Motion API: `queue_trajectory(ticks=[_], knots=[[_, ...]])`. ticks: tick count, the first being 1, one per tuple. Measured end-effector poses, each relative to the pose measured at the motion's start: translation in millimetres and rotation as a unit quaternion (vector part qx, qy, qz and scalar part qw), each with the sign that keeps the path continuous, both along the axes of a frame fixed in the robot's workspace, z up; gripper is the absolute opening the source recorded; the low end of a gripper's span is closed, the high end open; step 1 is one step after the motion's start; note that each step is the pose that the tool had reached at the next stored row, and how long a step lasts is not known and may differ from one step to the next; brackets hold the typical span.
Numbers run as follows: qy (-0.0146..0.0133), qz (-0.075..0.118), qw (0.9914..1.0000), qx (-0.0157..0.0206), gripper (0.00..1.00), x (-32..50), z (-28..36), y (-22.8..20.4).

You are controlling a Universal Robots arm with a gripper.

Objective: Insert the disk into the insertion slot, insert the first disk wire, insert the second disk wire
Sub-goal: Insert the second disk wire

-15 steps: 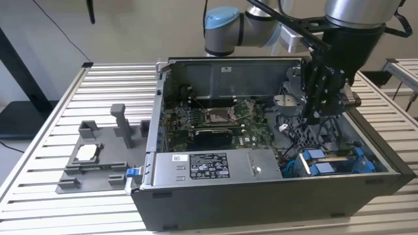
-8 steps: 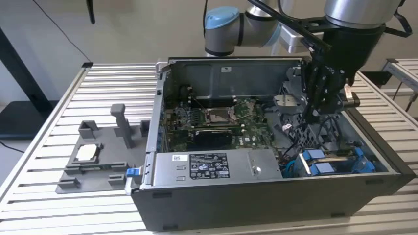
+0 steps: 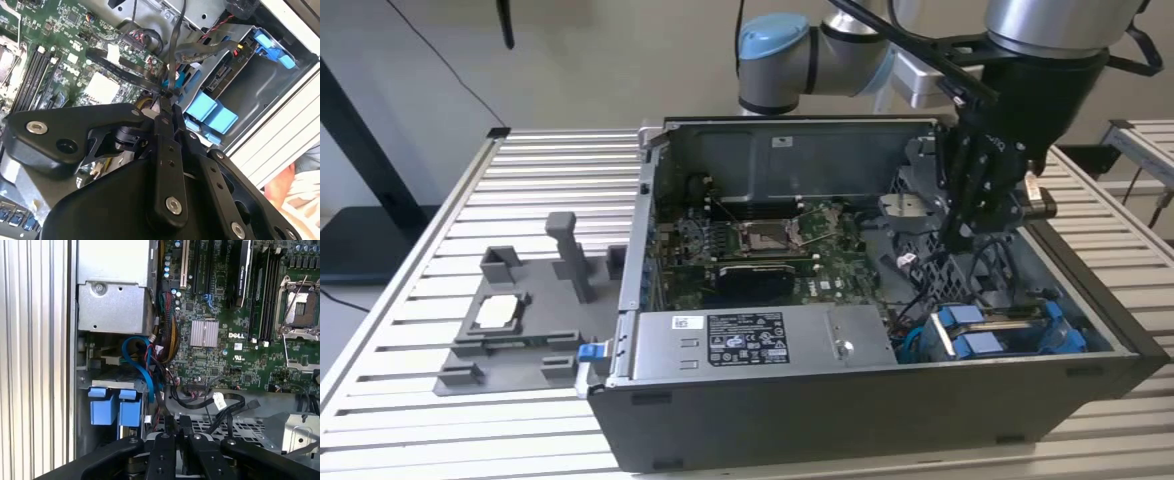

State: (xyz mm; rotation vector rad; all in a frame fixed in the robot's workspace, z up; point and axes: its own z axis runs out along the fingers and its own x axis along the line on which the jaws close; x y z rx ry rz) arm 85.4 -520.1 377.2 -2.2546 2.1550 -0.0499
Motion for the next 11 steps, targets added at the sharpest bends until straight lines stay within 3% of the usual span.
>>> queue_trajectory(ticks=[4, 11], knots=[[0.0088, 0.000, 0.99996, 0.0001, 0.16, 4.3, -0.2, -2.2], [0.0174, 0.000, 0.99985, -0.0011, 0.16, 8.3, -1.5, -7.6]])
